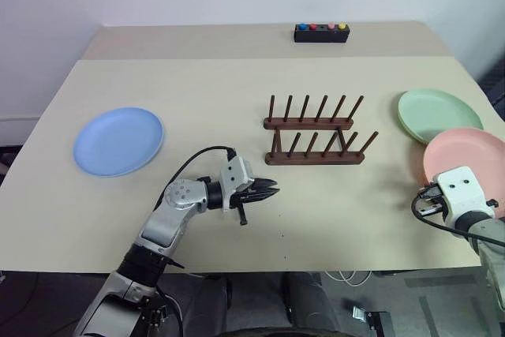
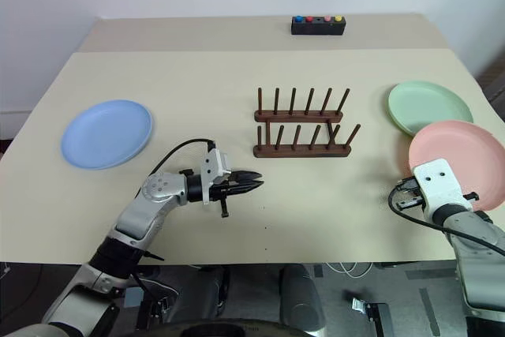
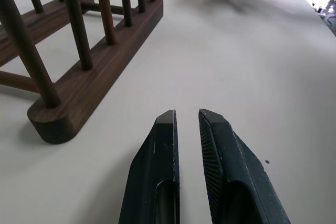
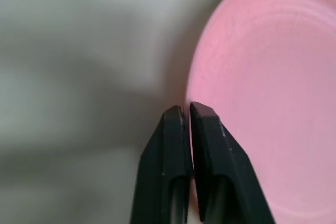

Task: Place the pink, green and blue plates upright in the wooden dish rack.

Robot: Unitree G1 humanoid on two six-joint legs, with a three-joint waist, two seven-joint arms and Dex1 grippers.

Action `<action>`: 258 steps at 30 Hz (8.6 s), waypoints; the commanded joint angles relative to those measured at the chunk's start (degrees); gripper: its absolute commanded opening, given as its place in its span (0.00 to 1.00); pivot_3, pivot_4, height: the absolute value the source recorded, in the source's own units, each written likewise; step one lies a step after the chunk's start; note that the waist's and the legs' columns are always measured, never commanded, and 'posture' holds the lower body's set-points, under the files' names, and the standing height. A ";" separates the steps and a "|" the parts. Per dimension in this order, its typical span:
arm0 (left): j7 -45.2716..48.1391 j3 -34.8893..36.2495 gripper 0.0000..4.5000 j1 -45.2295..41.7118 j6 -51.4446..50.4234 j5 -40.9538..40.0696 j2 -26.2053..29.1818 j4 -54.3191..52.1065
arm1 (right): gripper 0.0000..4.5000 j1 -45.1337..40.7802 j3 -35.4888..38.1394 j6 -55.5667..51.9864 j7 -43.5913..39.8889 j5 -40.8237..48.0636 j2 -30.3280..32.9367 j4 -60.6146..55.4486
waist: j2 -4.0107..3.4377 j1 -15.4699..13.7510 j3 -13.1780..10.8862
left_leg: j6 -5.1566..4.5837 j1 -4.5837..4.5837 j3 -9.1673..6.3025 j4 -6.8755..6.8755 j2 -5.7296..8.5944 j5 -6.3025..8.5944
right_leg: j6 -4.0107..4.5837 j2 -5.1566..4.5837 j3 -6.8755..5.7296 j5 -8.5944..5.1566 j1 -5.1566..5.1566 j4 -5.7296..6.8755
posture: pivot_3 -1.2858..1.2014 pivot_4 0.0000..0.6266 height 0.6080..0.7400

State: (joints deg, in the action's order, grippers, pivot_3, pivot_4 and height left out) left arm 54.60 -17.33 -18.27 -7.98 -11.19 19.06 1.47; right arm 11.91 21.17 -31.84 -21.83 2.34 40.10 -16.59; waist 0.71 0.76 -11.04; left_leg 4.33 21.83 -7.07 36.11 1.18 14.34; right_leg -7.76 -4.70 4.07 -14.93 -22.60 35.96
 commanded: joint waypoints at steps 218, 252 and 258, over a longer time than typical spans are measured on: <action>-3.63 4.12 0.14 4.06 -1.47 -4.34 1.68 -10.11 | 0.02 -34.58 -9.64 -0.40 -6.07 60.54 -6.77 -10.11 | -0.21 0.22 -0.14 | -0.09 0.51 0.08 0.04 -0.01 0.04 | -0.24 0.02 0.14 0.14 -0.63 0.15 | 0.52 0.24 1.00; -6.56 8.24 0.14 2.69 -0.76 -8.15 -0.34 -12.32 | 0.02 -30.11 -5.72 -3.29 -1.34 61.94 -11.69 -7.82 | -0.21 0.14 -0.14 | -0.09 0.51 0.08 0.05 -0.01 0.04 | -0.25 0.02 0.12 0.14 -0.62 0.15 | 0.52 0.24 1.00; -5.80 8.21 0.14 3.44 -0.79 -8.29 0.15 -12.89 | 0.02 -30.00 -5.45 -3.83 -0.79 62.81 -12.09 -7.85 | -0.22 0.21 -0.13 | -0.09 0.51 0.08 0.04 -0.01 0.04 | -0.25 0.03 0.12 0.14 -0.62 0.15 | 0.52 0.24 1.00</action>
State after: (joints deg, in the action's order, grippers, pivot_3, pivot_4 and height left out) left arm 48.50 -9.80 -15.14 -9.57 -18.51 19.02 -9.41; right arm -18.16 14.42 -35.80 -22.76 64.02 28.30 -23.43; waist 0.49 0.97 -11.17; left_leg 4.24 22.34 -6.98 36.15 1.17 14.38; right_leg -8.01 -4.67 4.19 -14.78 -23.21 36.11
